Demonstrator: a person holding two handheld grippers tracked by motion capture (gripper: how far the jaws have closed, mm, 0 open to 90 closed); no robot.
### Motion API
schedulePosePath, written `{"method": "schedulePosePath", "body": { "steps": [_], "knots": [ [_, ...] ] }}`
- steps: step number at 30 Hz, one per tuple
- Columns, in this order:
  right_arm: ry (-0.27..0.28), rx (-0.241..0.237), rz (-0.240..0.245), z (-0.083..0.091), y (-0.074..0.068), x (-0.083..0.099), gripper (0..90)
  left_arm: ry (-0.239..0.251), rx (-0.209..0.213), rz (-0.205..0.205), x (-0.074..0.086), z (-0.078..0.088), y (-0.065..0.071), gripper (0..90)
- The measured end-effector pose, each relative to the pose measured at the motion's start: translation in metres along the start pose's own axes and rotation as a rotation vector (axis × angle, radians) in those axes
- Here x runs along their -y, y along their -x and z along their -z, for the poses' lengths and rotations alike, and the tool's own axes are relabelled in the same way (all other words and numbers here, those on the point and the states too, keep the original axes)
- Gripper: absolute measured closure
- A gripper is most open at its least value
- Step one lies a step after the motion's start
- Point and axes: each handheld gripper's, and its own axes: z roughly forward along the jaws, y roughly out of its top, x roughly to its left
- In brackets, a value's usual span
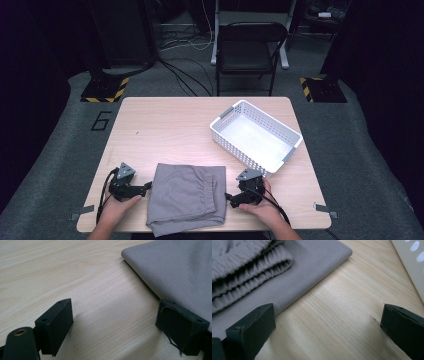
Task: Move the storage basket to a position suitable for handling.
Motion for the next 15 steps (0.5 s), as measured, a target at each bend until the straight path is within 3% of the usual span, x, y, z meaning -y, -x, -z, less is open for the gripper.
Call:
{"method": "schedulePosePath", "body": {
  "steps": [6,8,15],
  "knots": [
    [0.0,0.0,0.001,-0.0001,0.0002,0.0,0.0,-0.001,0.014,-0.005,0.0005,0.001,-0.0005,13.4],
    [0.007,0.02,-0.02,-0.0006,0.0003,0.0,0.0,0.005,0.031,-0.009,0.0017,0.0019,0.0002,13.4],
    [0.007,0.024,-0.027,0.0001,-0.0009,0.0004,0.0,-0.003,0.014,-0.021,0.0009,0.0013,0.0009,14.1]
  ]
}}
